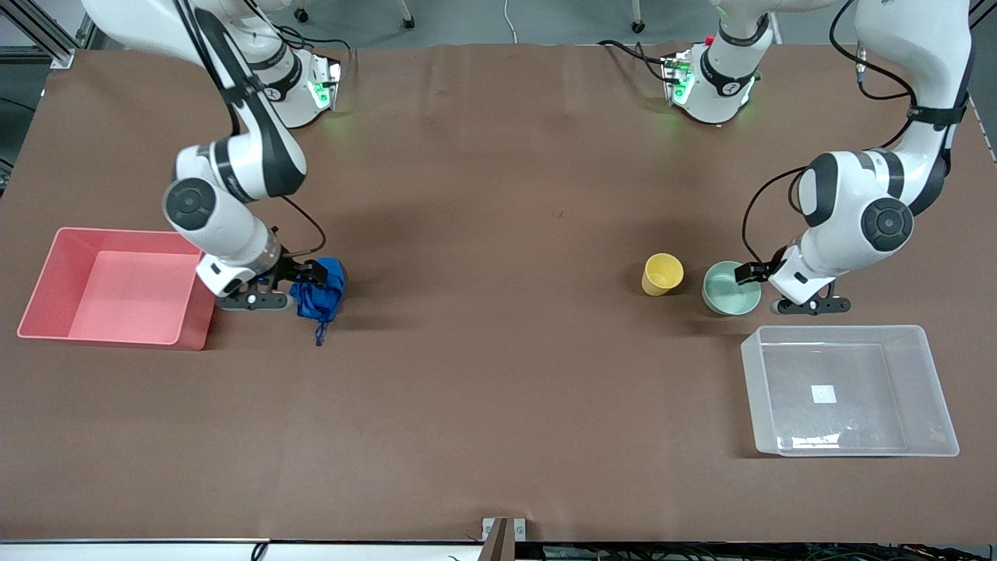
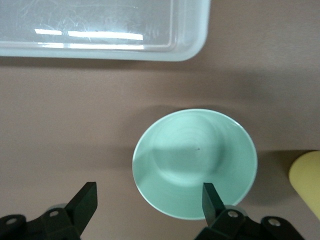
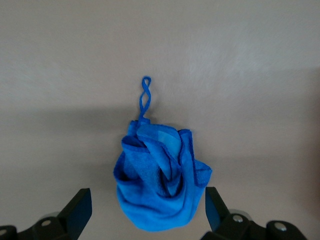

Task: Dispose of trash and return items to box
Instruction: 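Grasp the green bowl with the left gripper while the right gripper grasps the cloth, then carry the bowl into the clear box while the right gripper carries cloth to bin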

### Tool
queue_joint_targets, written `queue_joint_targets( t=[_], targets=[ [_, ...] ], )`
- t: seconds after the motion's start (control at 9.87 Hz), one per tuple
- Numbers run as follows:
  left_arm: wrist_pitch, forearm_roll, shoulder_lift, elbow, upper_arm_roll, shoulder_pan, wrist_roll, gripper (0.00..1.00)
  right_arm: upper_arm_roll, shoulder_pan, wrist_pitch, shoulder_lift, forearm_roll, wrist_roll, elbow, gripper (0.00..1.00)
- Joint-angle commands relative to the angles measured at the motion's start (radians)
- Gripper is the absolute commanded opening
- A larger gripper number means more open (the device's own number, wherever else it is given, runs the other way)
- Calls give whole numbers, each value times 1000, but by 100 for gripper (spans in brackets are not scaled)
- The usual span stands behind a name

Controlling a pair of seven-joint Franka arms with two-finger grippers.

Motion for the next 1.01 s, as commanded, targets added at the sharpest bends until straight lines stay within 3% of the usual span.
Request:
queue_joint_targets(
  t=[0.0, 0.2, 0.41, 0.51, 0.71, 0.81, 0.91],
  targets=[
    [61, -12, 56, -22, -5, 48, 61, 89, -10, 2, 76, 43, -29, 22, -33, 100],
    [74, -12, 72, -26, -8, 55, 75, 81, -11, 3, 118, 69, -29, 22, -47, 100],
    [97, -20, 96, -26, -14, 52, 72, 63, -13, -1, 228, 96, -31, 20, -88, 98],
    [121, -30, 107, -26, -28, 53, 72, 60, -13, 2, 230, 97, -31, 19, -88, 81],
    [141, -34, 126, -28, -45, 53, 56, 53, -13, -6, 222, 97, -29, 31, -85, 20],
    [143, -34, 124, -28, -46, 53, 58, 38, -11, -6, 221, 97, -29, 52, -85, 4],
    [141, -34, 124, -28, -46, 53, 58, 21, -11, -3, 218, 97, -31, 72, -81, 1]
  ],
)
